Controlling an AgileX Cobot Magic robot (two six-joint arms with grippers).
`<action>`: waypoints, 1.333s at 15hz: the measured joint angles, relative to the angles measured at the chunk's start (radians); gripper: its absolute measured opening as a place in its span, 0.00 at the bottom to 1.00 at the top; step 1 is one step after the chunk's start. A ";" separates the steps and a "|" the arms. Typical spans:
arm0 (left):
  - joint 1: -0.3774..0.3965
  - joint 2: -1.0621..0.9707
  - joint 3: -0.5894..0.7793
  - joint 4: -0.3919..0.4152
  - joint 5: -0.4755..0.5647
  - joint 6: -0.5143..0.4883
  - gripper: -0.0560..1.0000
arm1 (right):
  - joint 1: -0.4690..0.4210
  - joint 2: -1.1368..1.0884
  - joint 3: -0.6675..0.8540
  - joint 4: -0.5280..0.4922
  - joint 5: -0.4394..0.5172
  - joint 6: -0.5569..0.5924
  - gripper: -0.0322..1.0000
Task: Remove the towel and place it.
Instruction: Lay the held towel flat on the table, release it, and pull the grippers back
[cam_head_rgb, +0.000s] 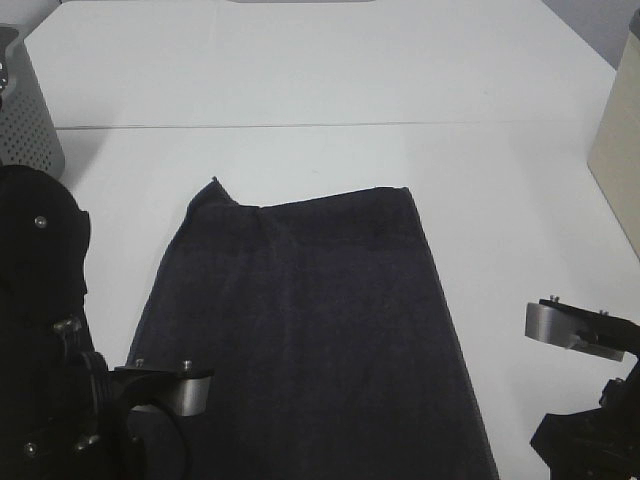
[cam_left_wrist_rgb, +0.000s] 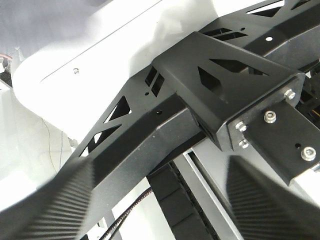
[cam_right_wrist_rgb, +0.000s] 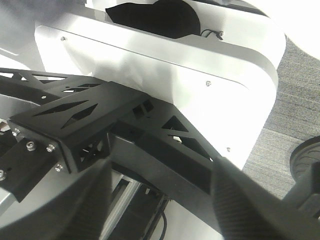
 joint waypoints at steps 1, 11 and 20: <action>0.000 0.000 0.000 0.000 0.000 0.000 0.77 | 0.000 0.000 0.000 0.000 -0.001 0.000 0.62; 0.032 -0.036 -0.385 0.381 0.008 -0.096 0.79 | -0.010 0.004 -0.318 -0.143 0.102 -0.044 0.71; 0.413 -0.037 -0.511 0.547 -0.071 -0.124 0.79 | -0.269 0.017 -0.504 -0.159 0.003 -0.005 0.71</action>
